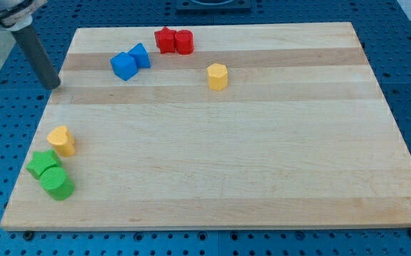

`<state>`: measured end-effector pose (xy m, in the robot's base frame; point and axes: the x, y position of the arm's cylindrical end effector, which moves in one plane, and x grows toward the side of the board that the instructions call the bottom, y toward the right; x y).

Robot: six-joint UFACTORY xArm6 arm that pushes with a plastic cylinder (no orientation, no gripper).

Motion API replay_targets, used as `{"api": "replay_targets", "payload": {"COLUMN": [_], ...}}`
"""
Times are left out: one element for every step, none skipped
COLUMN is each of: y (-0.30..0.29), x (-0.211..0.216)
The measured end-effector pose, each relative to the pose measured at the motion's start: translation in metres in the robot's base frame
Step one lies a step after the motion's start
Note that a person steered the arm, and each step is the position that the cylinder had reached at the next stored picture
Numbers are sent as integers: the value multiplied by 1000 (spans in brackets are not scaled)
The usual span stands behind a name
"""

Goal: Move green star towards center

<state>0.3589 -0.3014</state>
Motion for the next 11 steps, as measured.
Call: {"api": "replay_targets", "payload": {"y": [-3, -4, -4, -2, 42, 88, 118, 119, 104, 85, 110], "x": [4, 58, 131, 193, 194, 150, 117, 116, 116, 107, 77]}}
